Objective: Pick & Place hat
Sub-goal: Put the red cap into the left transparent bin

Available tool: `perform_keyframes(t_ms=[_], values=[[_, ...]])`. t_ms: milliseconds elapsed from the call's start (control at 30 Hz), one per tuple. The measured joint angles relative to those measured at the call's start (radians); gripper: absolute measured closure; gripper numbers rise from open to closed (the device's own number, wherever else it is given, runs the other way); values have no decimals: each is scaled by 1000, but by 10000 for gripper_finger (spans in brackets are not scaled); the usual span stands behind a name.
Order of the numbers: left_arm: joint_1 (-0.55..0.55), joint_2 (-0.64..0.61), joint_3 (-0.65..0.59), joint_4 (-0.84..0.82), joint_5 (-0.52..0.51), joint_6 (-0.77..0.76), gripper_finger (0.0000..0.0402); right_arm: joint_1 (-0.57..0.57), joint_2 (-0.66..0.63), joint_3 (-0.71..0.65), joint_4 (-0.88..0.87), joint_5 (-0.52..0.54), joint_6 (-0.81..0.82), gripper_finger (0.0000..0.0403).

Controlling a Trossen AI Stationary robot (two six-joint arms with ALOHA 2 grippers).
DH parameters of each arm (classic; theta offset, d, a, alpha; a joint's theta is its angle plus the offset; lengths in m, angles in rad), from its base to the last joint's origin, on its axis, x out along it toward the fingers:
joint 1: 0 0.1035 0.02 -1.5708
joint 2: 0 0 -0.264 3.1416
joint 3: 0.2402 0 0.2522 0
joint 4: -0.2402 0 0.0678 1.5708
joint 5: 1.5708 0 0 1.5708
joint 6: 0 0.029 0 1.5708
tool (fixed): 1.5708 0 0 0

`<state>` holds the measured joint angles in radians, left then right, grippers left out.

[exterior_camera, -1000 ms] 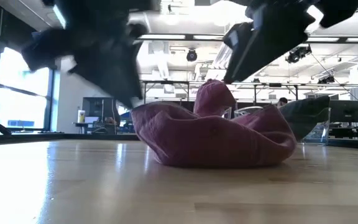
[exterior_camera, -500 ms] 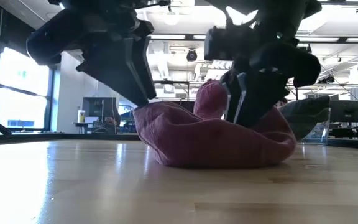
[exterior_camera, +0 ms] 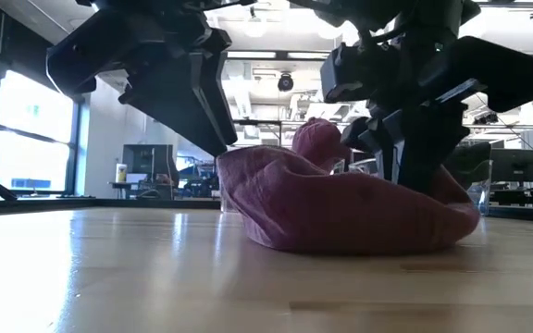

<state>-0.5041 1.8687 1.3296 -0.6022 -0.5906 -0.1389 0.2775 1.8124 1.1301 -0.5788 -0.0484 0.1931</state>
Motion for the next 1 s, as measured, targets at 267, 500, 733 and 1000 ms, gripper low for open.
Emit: perform_keyframes(t_ms=[267,500,733,1000], values=[[0,0,0,4,-110,-7,264,82,-141,0,-47,126,24,380],[104,-1,0,135,-54,114,264,195,-235,0,-71,311,148,388],[285,53,-1,432,413,340,264,278,-236,0,-98,298,155,397],[375,190,1,619,693,362,264,306,-236,0,-102,286,142,385]])
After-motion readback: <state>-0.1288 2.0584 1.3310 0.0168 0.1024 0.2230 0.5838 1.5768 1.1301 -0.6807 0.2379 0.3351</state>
